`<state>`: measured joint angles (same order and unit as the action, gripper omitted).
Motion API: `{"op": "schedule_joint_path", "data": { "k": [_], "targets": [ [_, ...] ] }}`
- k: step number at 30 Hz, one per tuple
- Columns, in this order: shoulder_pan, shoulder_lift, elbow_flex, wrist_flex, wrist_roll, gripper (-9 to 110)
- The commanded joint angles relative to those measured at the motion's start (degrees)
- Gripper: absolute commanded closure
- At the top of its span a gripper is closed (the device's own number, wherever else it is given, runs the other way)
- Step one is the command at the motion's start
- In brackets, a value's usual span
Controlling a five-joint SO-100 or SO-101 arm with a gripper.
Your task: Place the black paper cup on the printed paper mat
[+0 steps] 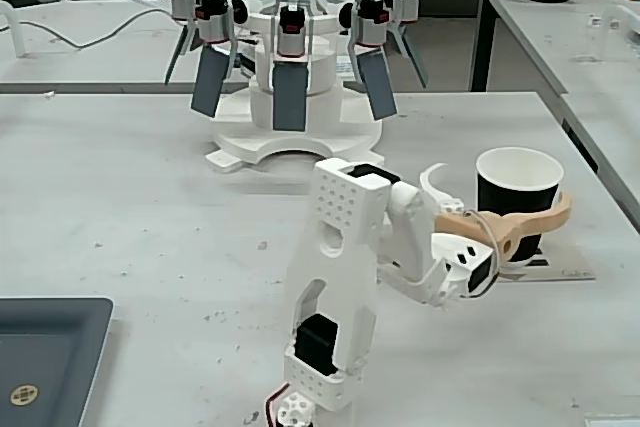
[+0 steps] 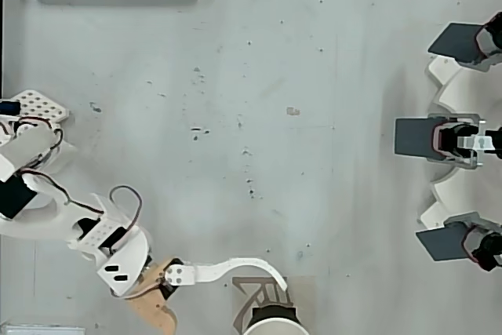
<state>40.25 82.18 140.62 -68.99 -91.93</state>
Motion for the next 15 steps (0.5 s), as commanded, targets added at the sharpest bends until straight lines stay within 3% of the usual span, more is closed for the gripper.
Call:
{"op": "schedule_joint_path", "data": {
  "k": [1,15],
  "targets": [
    [-1.4,8.3,3.5,-2.1,0.6,59],
    [-17.1,23.6,14.4,-5.9,0.9,67]
  ]
}}
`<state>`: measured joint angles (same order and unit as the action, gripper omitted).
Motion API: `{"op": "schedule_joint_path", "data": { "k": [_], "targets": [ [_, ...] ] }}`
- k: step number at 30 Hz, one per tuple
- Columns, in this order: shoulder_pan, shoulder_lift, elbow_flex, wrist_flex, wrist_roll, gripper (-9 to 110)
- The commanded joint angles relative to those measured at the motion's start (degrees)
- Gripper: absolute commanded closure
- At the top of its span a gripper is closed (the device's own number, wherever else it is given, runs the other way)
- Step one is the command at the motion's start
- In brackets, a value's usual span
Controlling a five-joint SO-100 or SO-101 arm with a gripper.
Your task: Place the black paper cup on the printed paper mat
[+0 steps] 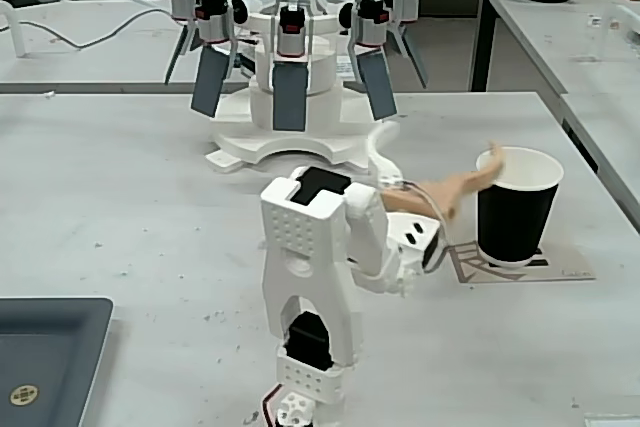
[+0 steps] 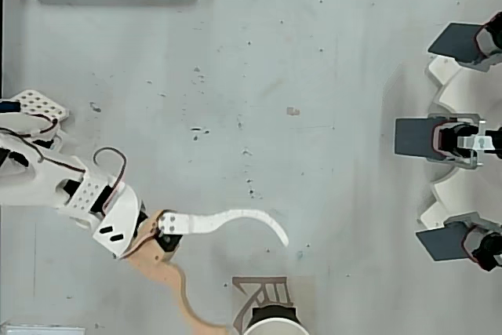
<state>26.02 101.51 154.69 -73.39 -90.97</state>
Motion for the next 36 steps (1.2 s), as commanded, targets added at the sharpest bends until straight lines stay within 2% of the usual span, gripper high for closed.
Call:
{"op": "schedule_joint_path", "data": {
  "k": [1,9,21,36],
  "targets": [
    [-4.1,5.2,1.1,-1.8,-0.1,68],
    [-16.9,12.0,6.0,-1.9,-2.3,73],
    [-32.3,11.0,4.0,2.1,-3.9,76],
    [-34.8,-8.4,-18.4,7.5,-4.1,78]
  ]
}}
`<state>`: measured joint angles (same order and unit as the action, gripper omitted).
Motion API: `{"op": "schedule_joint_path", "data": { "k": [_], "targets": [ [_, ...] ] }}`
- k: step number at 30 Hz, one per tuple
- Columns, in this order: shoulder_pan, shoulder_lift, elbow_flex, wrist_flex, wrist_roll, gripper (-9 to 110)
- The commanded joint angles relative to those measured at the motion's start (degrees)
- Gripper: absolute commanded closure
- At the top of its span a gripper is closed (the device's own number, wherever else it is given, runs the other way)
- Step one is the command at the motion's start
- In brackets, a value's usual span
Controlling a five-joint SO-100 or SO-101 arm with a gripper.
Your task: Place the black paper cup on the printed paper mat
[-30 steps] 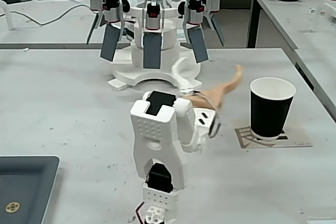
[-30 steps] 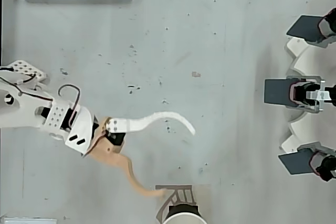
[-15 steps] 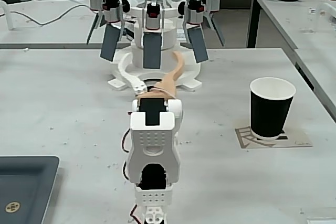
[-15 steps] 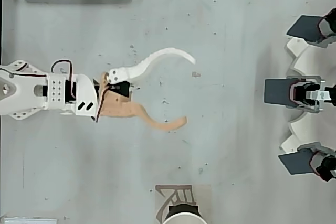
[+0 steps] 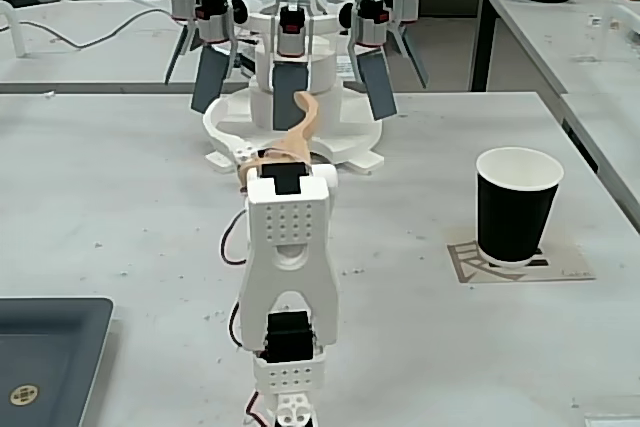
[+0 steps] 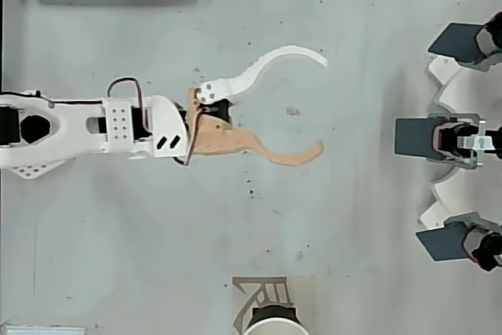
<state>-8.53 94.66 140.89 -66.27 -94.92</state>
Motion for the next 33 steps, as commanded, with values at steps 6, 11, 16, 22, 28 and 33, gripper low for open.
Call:
{"op": "schedule_joint_path", "data": {
  "k": [6,11,16,22,28,33],
  "targets": [
    [0.4,-7.1,-11.5,2.6,0.3,79],
    [1.5,-11.7,-16.7,3.8,0.7,80],
    [2.2,-14.9,-22.6,8.0,0.8,82],
    [2.5,-19.2,-28.7,10.1,1.1,83],
    [3.1,-22.7,-31.9,10.2,1.1,85],
    [4.5,-24.0,-32.8,10.3,1.4,86]
  ]
}}
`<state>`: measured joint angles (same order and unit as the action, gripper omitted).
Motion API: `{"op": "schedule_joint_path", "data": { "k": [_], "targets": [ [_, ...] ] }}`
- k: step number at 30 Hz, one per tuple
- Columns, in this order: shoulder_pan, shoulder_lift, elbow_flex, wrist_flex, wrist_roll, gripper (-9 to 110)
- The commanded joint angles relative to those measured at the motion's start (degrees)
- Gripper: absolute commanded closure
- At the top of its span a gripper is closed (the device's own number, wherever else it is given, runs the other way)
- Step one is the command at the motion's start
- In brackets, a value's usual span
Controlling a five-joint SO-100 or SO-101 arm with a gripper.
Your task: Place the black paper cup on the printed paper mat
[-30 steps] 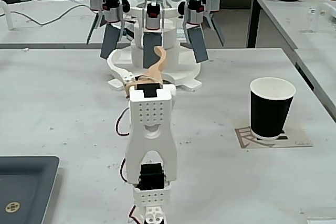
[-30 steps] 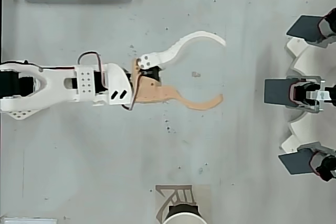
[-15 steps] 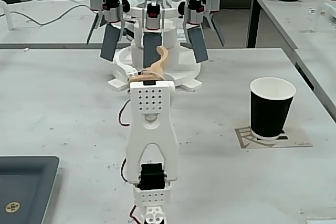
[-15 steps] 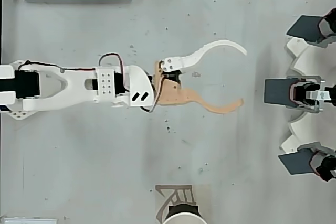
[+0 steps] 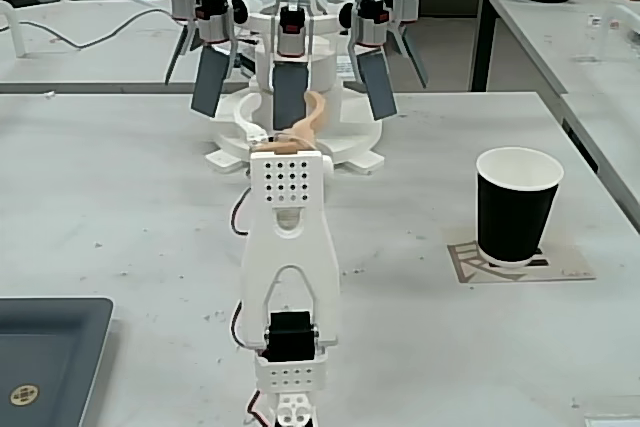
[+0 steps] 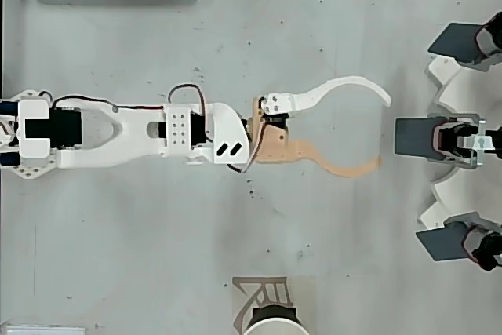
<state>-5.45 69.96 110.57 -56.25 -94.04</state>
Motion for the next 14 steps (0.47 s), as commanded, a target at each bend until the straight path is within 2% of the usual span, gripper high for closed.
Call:
{"op": "schedule_joint_path", "data": {
  "k": [1,14],
  "targets": [
    [1.7,0.5,-2.5,0.3,0.6,86],
    [2.2,-1.0,-3.3,-0.4,1.8,88]
  ]
}}
